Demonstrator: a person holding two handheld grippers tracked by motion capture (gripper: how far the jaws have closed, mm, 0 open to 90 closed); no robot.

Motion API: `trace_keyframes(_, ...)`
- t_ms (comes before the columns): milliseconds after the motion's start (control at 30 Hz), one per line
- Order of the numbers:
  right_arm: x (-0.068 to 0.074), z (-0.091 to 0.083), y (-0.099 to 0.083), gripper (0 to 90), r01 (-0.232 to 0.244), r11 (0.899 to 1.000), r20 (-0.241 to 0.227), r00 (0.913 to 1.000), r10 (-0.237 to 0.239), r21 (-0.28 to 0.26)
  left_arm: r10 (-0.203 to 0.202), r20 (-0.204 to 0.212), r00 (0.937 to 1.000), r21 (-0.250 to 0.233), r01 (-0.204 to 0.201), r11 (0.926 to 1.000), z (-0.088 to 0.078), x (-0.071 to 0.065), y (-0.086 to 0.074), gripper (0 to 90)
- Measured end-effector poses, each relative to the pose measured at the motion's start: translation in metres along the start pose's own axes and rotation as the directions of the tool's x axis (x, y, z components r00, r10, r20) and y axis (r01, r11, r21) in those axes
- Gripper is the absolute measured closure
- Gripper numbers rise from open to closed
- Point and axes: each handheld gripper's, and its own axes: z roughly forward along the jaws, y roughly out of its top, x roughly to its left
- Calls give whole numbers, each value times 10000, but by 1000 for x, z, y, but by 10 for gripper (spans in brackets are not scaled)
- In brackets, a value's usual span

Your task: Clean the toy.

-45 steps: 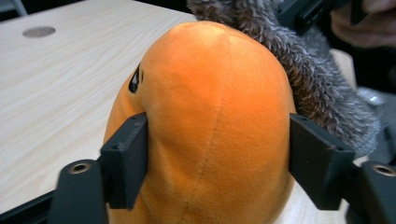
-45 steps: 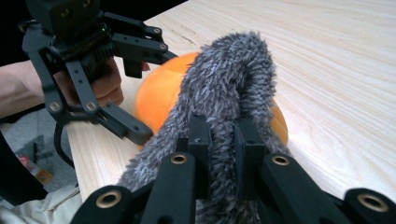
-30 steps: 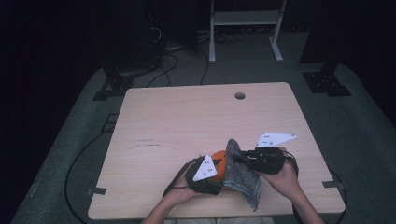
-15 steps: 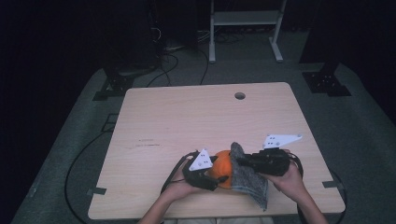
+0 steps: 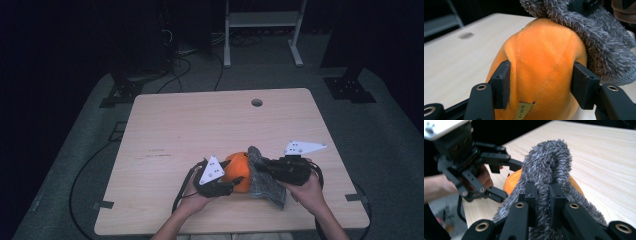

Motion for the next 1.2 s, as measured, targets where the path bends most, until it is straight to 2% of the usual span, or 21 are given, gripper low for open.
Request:
trace_keyframes(67, -5, 4, 1, 792, -248, 9996, -95, 9997, 247, -157, 132, -257, 9996, 212, -127, 9997, -1, 2, 0, 396)
trace_keyframes(133, -9, 13, -3, 790, -354, 9993, 8, 9994, 354, 105, 290, -287, 9992, 759, -267, 9968, 1, 2, -5, 376)
trace_keyframes(200, -12, 21, -9, 788, -483, 9978, -79, 9988, 487, 457, 169, 17, 9999, 1007, -170, 9948, 2, 3, -9, 345)
trace_keyframes(267, -16, 21, -10, 787, -706, 9956, -200, 9972, 720, 613, 144, 450, 9989, 1272, -201, 9917, 0, 4, -7, 322)
trace_keyframes(300, -16, 18, -8, 786, -714, 9956, -113, 9973, 723, 609, 67, 630, 9980, 1378, -153, 9903, -1, 4, -6, 313)
trace_keyframes(367, -14, 14, -6, 785, -648, 9966, 0, 9979, 648, 518, 216, 969, 9951, 1618, -371, 9861, -3, 3, -7, 312)
trace_keyframes(433, -11, 12, -3, 784, -582, 9974, 49, 9983, 581, 433, 414, 1295, 9907, 1818, -648, 9812, -6, 1, -7, 312)
trace_keyframes(500, -11, 14, -4, 783, -600, 9964, 81, 9982, 596, 605, 185, 1917, 9813, 1913, -559, 9799, -11, 3, -6, 316)
trace_keyframes(567, -13, 17, -9, 783, -713, 9931, -9, 9974, 717, 932, -151, 2417, 9702, 1851, -309, 9822, -16, 7, -4, 315)
trace_keyframes(633, -15, 16, -13, 782, -822, 9878, -398, 9953, 881, 1321, -662, 2712, 9602, 1535, 248, 9878, -19, 13, -2, 315)
trace_keyframes(667, -15, 13, -15, 782, -760, 9860, -442, 9955, 834, 1486, -822, 2736, 9583, 1379, 455, 9894, -19, 15, 0, 314)
trace_keyframes(700, -15, 11, -16, 782, -679, 9855, -469, 9960, 760, 1555, -821, 2678, 9600, 1248, 499, 9909, -18, 16, 2, 302)
trace_keyframes(733, -14, 10, -18, 782, -654, 9842, -605, 9953, 762, 1645, -766, 2556, 9637, 1134, 488, 9924, -16, 16, 4, 286)
trace_keyframes(767, -14, 9, -20, 780, -597, 9843, -714, 9948, 724, 1664, -644, 2306, 9709, 1004, 421, 9941, -13, 16, 7, 270)
trace_keyframes(833, -13, 8, -23, 778, -514, 9833, -840, 9942, 669, 1746, -495, 2141, 9756, 846, 320, 9959, -4, 17, 14, 214)
trace_keyframes(933, -13, 7, -25, 778, -416, 9842, -893, 9943, 577, 1719, -132, 1950, 9807, 1251, -116, 9921, 11, 20, 24, 193)
trace_keyframes(1000, -14, 7, -25, 777, -406, 9844, -920, 9941, 570, 1712, -297, 2227, 9744, 1648, -76, 9863, 19, 22, 25, 190)
trace_keyframes(1067, -15, 6, -26, 777, -440, 9843, -969, 9934, 612, 1710, -730, 2512, 9652, 2201, 165, 9753, 26, 24, 22, 180)
trace_keyframes(1100, -16, 5, -27, 776, -468, 9846, -1024, 9926, 647, 1684, -1066, 2616, 9593, 2259, 465, 9730, 29, 27, 18, 180)
trace_keyframes(1167, -18, 4, -28, 776, -598, 9850, -1063, 9913, 776, 1617, -1457, 2669, 9526, 2255, 852, 9705, 32, 28, 12, 181)
trace_keyframes(1200, -19, 2, -29, 776, -657, 9856, -1117, 9902, 837, 1559, -1501, 2683, 9516, 2390, 852, 9673, 32, 28, 10, 186)
